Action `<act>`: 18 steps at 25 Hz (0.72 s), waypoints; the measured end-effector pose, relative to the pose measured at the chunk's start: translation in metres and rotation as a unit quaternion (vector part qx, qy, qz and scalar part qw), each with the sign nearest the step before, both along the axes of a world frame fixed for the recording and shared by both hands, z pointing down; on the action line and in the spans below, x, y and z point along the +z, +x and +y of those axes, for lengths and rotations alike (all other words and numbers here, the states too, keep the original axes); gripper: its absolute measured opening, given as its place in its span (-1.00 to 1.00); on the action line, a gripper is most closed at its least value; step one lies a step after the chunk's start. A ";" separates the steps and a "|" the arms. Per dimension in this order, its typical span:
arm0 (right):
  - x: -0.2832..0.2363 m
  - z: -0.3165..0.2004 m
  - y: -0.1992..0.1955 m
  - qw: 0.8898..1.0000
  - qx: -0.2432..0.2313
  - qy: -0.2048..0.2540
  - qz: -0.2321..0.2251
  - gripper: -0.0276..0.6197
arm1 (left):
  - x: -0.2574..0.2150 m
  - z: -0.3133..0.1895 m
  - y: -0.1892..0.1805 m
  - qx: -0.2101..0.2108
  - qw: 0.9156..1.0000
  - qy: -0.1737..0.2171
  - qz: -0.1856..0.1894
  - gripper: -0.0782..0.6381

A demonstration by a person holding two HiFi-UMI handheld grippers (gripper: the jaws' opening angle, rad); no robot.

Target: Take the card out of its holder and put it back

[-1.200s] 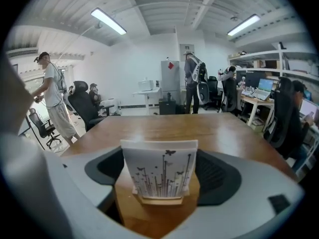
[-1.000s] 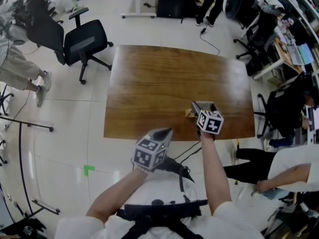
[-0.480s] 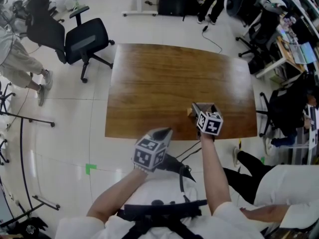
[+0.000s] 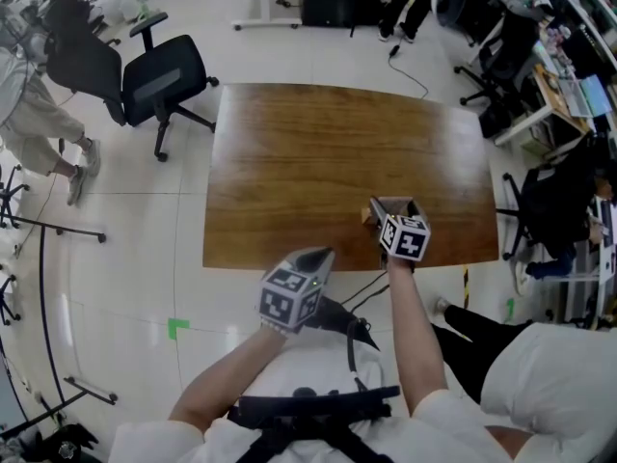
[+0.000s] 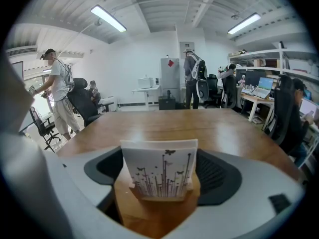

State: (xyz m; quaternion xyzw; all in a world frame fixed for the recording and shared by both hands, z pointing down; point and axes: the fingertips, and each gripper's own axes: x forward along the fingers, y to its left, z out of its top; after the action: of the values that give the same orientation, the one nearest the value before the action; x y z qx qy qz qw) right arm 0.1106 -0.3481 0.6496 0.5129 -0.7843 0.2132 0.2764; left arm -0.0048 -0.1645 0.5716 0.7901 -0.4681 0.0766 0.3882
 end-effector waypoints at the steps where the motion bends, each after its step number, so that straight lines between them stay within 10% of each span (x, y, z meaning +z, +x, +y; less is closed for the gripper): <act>1: 0.000 0.000 -0.001 1.000 0.001 0.000 -0.001 0.57 | 0.000 0.000 -0.001 0.001 1.000 0.000 0.000 -0.80; 12: -0.069 0.004 0.015 0.996 0.016 0.057 -0.067 0.66 | -0.007 -0.001 -0.005 0.005 1.000 0.012 0.000 -0.80; 18: -0.115 0.049 0.061 0.984 0.063 0.083 -0.146 -0.18 | -0.027 0.014 -0.004 0.016 0.999 0.038 0.002 -0.80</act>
State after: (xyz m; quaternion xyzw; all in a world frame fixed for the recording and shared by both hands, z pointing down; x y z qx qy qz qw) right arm 0.1711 -0.2992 0.5341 0.5456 -0.7975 0.2367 0.1014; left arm -0.0085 -0.1506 0.5448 0.8121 -0.4570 0.0632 0.3573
